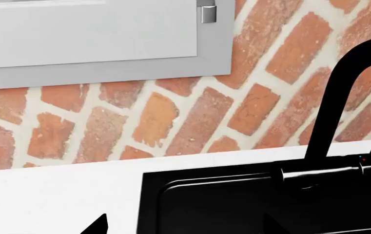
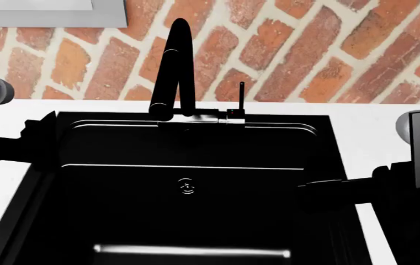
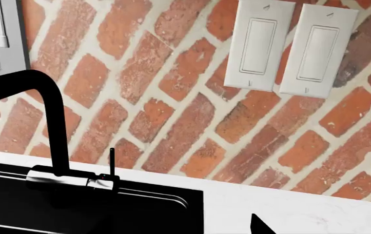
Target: Pick the pan and sponge and place them into the sink. Then turn on the water.
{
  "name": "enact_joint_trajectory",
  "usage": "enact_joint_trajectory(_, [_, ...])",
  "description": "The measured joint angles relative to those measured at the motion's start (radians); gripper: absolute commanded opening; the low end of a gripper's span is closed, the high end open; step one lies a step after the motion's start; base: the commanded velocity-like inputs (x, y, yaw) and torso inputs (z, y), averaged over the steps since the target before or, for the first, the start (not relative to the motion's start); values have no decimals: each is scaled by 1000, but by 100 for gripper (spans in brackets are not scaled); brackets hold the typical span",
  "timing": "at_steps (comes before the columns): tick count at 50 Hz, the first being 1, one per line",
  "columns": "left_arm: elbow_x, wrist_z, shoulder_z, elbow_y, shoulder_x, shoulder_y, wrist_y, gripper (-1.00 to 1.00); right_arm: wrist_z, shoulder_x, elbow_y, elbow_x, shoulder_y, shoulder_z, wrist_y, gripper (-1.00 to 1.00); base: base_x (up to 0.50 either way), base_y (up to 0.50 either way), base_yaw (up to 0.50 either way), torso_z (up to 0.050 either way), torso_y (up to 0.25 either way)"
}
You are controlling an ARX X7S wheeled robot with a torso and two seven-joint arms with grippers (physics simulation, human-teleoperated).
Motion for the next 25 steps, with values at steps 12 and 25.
enact_joint_trajectory(12, [-1, 1, -1, 1, -1, -1, -6, 100, 12, -9, 13, 5, 17, -16, -3, 100, 36, 0, 0, 0, 0])
enact_joint_trajectory(25, [2, 7, -2, 7, -6, 0, -10, 100, 33, -81, 140, -46, 92, -157, -97, 100, 0, 0, 0, 0, 0])
